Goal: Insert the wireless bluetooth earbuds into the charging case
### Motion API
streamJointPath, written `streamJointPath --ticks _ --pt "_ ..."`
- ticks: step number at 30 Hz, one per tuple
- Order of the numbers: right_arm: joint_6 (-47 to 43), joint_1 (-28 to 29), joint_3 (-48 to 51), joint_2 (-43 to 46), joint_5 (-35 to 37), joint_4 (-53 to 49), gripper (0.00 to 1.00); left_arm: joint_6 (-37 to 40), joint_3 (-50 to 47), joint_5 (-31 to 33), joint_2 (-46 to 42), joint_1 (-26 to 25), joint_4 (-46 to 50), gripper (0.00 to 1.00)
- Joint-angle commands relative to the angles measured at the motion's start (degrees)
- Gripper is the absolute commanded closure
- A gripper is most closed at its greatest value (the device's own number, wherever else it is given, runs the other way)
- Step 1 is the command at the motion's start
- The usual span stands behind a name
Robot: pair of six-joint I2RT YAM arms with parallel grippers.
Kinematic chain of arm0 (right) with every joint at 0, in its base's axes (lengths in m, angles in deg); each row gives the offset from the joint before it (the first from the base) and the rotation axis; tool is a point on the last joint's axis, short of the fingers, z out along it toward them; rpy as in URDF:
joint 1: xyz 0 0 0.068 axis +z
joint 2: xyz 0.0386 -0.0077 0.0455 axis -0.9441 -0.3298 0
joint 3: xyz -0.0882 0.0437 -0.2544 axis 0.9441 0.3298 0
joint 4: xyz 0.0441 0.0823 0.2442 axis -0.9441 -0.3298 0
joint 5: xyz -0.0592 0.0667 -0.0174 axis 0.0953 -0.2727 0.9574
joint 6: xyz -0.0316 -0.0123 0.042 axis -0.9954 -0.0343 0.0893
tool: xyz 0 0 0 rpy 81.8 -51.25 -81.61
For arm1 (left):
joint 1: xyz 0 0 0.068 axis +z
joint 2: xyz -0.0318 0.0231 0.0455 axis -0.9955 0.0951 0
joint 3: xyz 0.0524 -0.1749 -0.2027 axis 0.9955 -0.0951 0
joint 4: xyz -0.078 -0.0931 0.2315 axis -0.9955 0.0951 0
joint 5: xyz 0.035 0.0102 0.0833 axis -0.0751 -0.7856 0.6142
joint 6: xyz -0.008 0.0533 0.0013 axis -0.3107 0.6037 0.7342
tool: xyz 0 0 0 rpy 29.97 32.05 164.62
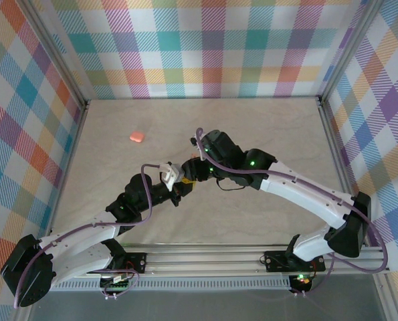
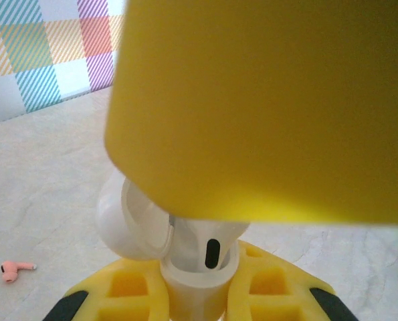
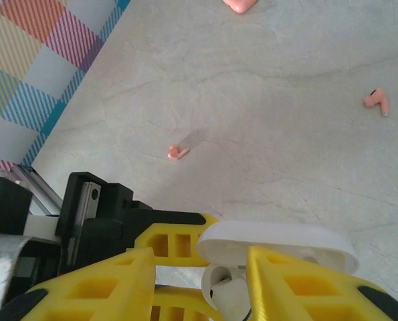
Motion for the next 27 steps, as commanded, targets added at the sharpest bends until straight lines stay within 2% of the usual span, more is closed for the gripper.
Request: streamJointPath --ticks 1,4,7,13,19,27 --pt "-0.95 0.22 -1.72 2.50 0.53 1.40 0.59 -1.54 -0.15 -1.25 0.15 -0.38 -2.79 1.00" --pt "-1.35 -0.73 -1.58 4.31 1.26 0.56 0.63 -2.56 0.02 -1.60 0.15 -0.42 -2.61 1.00" --pt "-1.54 -1.92 -0.06 7.16 0.60 0.52 0.73 -3.47 0.63 -2.65 -0.01 -0.44 -1.53 1.00" --pt "-0.91 -2.41 7.11 13.05 -6.05 4.58 0.85 -5.99 1.74 -4.89 -0.16 -0.30 -1.03 1.00" --pt "0.82 -2.41 11.97 12.87 -13.01 7.40 0.87 -7.24 2.97 -6.80 0.54 -0.34 -1.35 1.00" --pt "-0.05 -2.41 11.89 9.55 -13.25 7.24 0.88 -7.79 3.28 -7.24 0.15 -0.35 -1.26 1.00"
